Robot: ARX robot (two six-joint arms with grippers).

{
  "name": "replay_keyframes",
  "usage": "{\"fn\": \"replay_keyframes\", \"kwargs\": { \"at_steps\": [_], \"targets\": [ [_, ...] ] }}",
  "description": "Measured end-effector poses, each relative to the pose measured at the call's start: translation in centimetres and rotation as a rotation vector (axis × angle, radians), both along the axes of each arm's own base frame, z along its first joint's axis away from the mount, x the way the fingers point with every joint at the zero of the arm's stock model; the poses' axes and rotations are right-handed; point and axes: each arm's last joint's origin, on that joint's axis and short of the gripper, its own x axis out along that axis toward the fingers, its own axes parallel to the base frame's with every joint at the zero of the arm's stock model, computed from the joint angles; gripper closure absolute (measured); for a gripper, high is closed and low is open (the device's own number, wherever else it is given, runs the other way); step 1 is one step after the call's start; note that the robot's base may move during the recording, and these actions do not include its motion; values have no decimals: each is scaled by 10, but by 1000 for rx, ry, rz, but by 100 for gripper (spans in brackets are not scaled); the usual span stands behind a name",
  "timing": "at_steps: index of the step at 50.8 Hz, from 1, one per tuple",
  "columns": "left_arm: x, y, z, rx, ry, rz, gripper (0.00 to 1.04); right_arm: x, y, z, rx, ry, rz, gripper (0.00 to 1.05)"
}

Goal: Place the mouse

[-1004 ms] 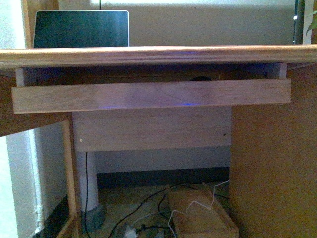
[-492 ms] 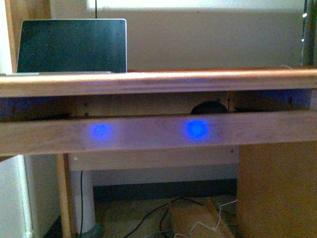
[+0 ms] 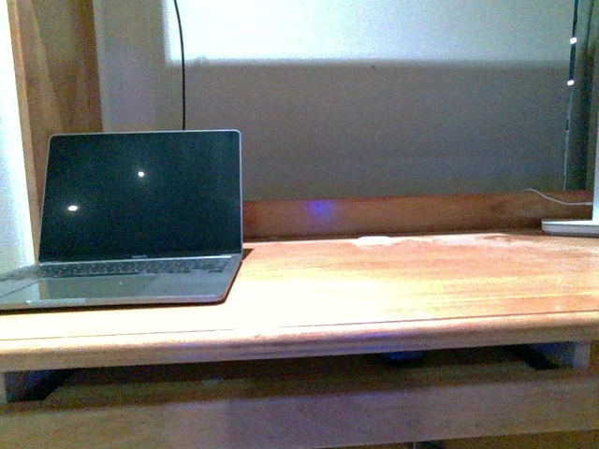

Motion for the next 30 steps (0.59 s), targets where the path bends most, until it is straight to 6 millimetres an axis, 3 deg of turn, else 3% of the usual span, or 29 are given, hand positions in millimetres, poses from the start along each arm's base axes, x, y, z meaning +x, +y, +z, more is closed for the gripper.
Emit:
{"fn": "replay_keyframes", "kwargs": {
  "at_steps": [9,20,30],
  "targets": [
    [4,-2,-4,-46,191,-31,8,0,0,0,0,0,0,7],
    [40,5,-3,130,266,-200,8,0,0,0,0,0,0,7],
    [113,14,-11,625,94,-364,8,0,0,0,0,0,0,7]
  ]
}}
